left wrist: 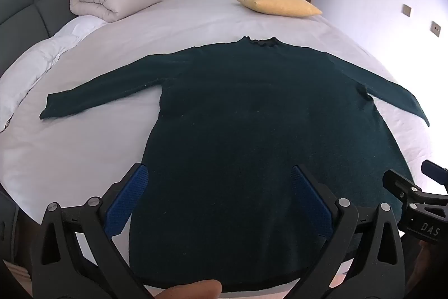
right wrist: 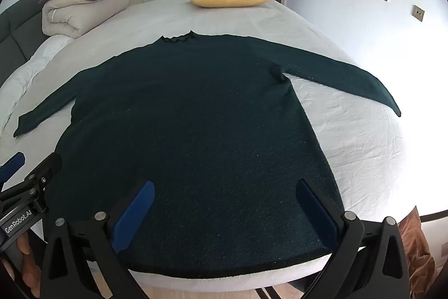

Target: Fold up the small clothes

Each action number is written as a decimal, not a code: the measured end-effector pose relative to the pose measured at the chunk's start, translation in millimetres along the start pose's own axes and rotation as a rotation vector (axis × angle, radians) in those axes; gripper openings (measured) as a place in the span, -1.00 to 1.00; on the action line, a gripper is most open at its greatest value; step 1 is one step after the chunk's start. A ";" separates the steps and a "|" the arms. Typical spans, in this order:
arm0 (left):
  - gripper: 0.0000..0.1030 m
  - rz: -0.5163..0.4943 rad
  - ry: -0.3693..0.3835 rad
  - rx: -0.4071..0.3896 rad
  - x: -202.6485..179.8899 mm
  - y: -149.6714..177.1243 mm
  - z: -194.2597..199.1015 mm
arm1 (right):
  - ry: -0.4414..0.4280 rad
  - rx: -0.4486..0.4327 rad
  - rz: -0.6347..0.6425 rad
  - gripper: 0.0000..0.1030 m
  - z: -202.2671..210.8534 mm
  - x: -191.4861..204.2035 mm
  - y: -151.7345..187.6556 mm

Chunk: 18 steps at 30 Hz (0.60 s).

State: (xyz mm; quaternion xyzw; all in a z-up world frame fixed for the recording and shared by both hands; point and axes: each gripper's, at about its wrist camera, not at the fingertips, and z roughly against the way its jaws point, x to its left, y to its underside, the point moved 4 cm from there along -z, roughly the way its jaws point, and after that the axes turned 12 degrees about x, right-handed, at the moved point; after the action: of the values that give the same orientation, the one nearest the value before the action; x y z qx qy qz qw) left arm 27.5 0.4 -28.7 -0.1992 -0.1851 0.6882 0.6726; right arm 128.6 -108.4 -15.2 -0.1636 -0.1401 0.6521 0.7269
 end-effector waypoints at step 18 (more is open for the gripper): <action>1.00 0.002 -0.007 0.003 0.6 2.5 -2.7 | -0.001 0.001 -0.003 1.00 0.5 1.5 -0.9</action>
State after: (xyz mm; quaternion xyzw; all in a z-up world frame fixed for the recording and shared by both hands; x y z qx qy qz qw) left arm 26.8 0.9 -32.4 -0.1956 -0.1862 0.6899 0.6717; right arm 129.3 -107.0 -14.4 -0.1628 -0.1405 0.6510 0.7280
